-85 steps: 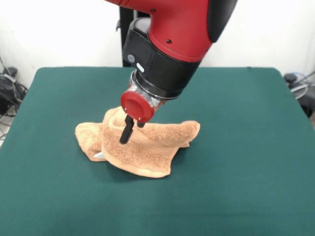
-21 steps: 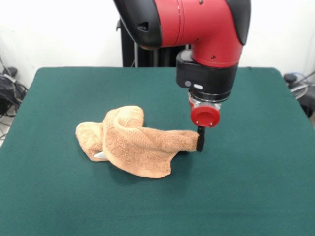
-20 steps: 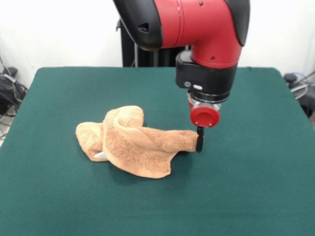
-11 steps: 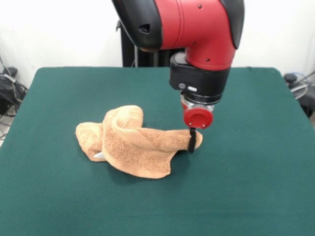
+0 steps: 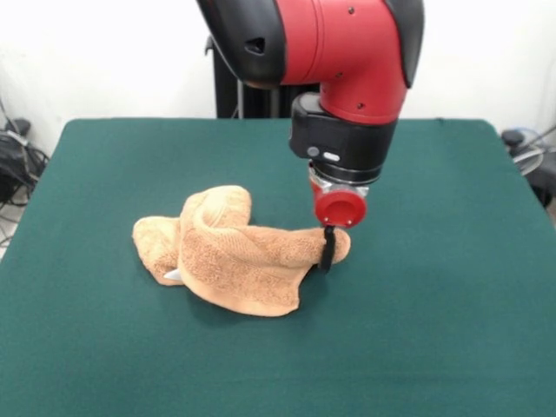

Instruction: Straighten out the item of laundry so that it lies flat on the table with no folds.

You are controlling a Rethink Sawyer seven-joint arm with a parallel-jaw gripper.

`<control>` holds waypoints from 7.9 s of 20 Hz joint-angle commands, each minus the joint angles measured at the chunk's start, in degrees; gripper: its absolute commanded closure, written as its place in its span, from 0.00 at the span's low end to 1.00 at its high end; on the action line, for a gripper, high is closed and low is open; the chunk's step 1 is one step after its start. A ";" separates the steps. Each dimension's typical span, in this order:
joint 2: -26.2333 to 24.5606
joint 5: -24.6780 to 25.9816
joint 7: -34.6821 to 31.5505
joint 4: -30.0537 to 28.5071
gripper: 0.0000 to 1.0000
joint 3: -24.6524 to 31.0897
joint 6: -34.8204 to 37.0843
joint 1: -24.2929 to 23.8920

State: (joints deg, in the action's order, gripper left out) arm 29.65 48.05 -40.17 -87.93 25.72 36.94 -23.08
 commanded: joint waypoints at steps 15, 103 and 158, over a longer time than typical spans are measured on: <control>2.41 3.92 5.28 -0.88 1.00 0.84 2.61 -0.58; 24.26 24.73 -36.40 2.70 1.00 -47.37 15.30 44.32; 23.52 12.67 -37.17 -15.20 1.00 -44.84 -3.99 44.45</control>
State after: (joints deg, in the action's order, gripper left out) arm 56.86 57.26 -70.23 -96.64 -21.21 35.26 20.00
